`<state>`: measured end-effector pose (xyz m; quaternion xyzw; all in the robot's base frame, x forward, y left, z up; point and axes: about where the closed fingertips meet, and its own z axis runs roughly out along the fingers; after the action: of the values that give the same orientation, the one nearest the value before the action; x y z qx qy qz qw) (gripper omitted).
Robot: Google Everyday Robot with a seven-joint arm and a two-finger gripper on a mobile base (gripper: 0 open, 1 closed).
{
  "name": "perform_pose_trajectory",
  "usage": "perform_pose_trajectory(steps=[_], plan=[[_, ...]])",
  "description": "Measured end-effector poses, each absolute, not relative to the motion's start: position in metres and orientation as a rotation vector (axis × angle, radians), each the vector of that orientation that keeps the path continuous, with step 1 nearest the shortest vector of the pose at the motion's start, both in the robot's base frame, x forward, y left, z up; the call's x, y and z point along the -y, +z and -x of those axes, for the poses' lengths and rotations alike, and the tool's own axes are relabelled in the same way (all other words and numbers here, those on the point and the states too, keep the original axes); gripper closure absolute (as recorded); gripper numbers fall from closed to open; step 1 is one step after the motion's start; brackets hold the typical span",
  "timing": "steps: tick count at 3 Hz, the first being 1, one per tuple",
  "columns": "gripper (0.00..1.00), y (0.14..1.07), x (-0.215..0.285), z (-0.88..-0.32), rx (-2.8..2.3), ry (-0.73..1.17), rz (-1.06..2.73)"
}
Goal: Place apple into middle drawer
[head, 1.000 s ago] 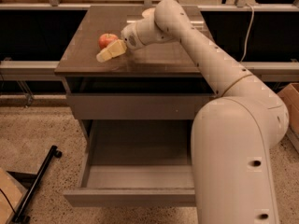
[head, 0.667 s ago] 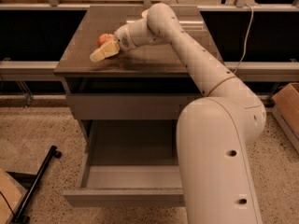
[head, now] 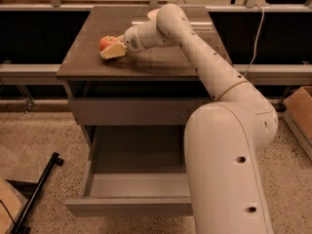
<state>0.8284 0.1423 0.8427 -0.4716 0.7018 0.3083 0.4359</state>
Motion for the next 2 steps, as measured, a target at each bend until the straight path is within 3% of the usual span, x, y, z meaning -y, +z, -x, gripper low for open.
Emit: perform_pose_trajectory(steps=[2], plan=[[0.89, 0.843, -0.083, -0.789, -1.845, 0.735, 1.12]])
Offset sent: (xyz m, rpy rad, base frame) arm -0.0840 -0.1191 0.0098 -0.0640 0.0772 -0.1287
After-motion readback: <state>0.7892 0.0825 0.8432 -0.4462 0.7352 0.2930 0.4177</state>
